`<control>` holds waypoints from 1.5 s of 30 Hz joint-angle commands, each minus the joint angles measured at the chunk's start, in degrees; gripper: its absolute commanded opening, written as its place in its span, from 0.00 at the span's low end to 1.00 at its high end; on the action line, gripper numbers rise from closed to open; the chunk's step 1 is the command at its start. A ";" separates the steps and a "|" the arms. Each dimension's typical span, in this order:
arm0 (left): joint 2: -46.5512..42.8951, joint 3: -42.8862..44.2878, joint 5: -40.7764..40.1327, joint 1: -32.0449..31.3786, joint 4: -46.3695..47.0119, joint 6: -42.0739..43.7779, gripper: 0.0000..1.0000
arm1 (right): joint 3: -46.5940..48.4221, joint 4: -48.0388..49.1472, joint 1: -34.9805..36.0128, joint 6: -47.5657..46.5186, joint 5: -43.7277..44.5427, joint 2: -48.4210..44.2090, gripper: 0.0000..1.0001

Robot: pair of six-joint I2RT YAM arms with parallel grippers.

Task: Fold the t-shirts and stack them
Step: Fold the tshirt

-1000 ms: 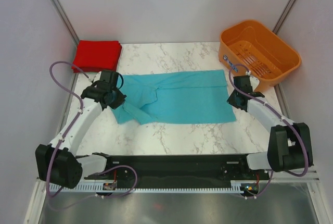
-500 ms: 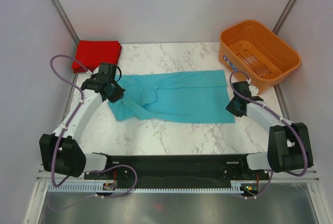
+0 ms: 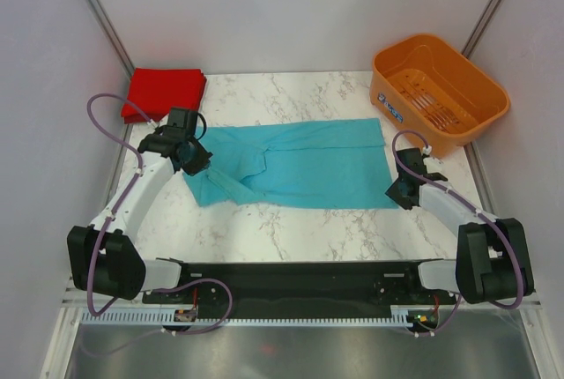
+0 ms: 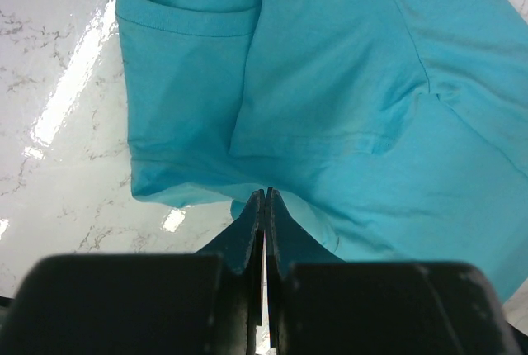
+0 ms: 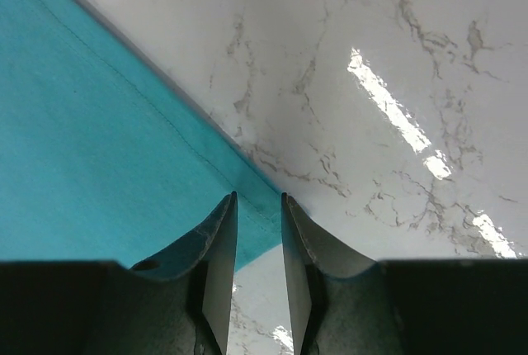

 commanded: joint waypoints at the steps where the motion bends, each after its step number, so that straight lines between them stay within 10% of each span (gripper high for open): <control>1: -1.04 -0.11 -0.13 0.07 1.19 1.38 0.02 | 1.71 -2.60 -0.26 0.81 3.15 -1.13 0.36; 45: -1.22 -0.38 -1.10 0.06 1.55 1.03 0.02 | -2.94 -2.87 -0.26 5.82 2.62 -3.16 0.38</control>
